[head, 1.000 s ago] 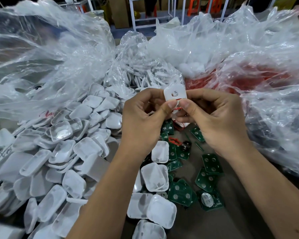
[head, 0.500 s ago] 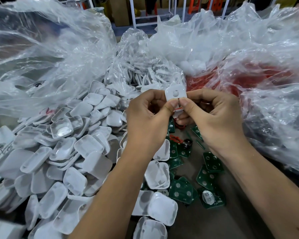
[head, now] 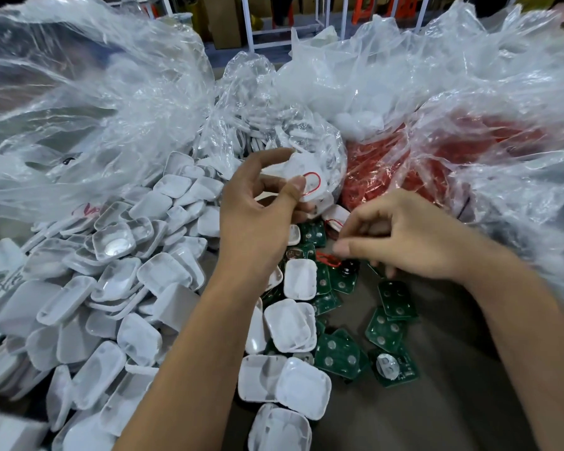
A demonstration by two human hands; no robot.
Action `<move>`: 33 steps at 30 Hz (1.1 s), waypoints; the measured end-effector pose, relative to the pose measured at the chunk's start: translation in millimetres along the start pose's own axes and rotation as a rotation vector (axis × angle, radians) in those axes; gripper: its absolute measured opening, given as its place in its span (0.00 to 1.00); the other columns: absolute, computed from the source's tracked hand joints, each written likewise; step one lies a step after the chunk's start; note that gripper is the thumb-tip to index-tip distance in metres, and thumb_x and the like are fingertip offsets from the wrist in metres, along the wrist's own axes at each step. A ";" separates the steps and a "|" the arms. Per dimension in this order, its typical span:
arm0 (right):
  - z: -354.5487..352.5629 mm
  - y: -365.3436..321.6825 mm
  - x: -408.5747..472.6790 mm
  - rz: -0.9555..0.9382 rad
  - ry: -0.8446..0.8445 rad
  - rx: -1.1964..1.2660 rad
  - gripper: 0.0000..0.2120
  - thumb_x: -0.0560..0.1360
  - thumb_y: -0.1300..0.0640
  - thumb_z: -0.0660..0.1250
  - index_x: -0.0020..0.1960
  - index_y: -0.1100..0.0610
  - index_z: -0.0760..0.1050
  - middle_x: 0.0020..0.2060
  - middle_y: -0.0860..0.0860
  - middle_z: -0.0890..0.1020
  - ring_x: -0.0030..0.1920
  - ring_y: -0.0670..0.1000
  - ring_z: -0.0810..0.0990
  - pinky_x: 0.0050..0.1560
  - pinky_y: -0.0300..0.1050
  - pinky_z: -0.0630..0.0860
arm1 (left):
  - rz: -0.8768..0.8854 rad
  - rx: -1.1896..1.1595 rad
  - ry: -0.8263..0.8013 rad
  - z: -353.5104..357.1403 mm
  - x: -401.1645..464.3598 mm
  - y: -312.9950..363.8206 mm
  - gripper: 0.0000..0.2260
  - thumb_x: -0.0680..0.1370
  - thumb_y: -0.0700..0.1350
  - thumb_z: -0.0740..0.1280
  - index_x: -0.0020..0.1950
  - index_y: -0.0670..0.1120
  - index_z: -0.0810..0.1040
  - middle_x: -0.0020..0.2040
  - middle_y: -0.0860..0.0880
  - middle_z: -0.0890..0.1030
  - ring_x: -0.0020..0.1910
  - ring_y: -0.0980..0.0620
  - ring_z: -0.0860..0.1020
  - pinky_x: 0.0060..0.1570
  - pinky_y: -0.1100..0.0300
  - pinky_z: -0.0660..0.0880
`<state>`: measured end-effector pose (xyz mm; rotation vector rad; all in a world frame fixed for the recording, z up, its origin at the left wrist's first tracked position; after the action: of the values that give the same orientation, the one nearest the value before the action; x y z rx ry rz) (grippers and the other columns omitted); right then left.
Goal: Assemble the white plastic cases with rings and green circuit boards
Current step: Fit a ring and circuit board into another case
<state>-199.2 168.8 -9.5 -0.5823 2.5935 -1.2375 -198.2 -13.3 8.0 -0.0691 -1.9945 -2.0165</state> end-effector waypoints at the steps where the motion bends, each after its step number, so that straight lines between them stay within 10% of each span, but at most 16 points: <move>1: 4.3 1.4 -2.3 0.015 -0.084 -0.019 0.06 0.72 0.48 0.79 0.46 0.47 0.86 0.31 0.48 0.85 0.28 0.49 0.84 0.32 0.37 0.77 | -0.009 -0.012 0.005 -1.6 0.4 -0.2 0.11 0.80 0.37 0.71 0.60 0.50 0.80 0.44 0.41 0.83 0.36 0.48 0.86 0.38 0.59 0.81; 11: 9.0 2.2 -5.1 -0.001 -0.189 -0.070 0.09 0.71 0.56 0.82 0.44 0.48 0.82 0.33 0.52 0.84 0.28 0.49 0.82 0.33 0.40 0.77 | -0.132 -0.164 0.016 -1.6 -1.0 -11.3 0.10 0.79 0.33 0.71 0.54 0.44 0.73 0.51 0.36 0.83 0.37 0.45 0.86 0.39 0.60 0.81; 21: -15.5 -11.8 -0.4 -0.182 0.245 0.866 0.12 0.70 0.64 0.76 0.53 0.58 0.87 0.38 0.55 0.84 0.36 0.51 0.84 0.35 0.38 0.80 | -0.139 -0.175 -0.008 3.6 -3.5 -6.2 0.14 0.78 0.34 0.72 0.61 0.46 0.77 0.51 0.34 0.83 0.37 0.45 0.85 0.48 0.44 0.85; 33: -17.1 -10.9 -2.5 -0.142 0.448 0.818 0.15 0.73 0.73 0.74 0.55 0.59 0.86 0.43 0.62 0.86 0.45 0.61 0.89 0.41 0.42 0.85 | -0.145 -0.379 -0.019 6.9 -3.4 -7.7 0.07 0.81 0.34 0.68 0.58 0.41 0.79 0.43 0.42 0.85 0.40 0.40 0.85 0.44 0.53 0.84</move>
<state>-200.1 175.6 9.8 -0.3379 2.0327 -2.4963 -198.1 -6.0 -0.1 -0.0260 -1.6429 -2.4721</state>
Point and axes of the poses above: each hand's wrist, its own x-axis towards the middle knuckle, its own z-axis out of the palm, y = z × x, the point moved 9 cm from there along x, towards the middle knuckle
